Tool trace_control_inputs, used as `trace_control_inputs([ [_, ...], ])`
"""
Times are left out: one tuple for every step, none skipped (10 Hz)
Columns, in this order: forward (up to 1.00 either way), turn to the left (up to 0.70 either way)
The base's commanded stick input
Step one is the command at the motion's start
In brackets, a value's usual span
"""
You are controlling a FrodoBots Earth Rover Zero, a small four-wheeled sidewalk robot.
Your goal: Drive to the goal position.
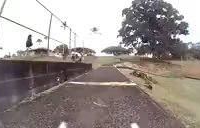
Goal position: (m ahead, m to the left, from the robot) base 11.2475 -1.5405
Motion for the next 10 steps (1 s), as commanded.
trace_control_inputs([
  [0.85, 0.27],
  [0.85, 0.25],
  [0.85, 0.00],
  [0.85, 0.00],
  [0.85, 0.00],
  [0.85, 0.00],
  [0.85, 0.00],
  [0.85, 0.00],
  [0.85, 0.00],
  [0.85, 0.00],
])
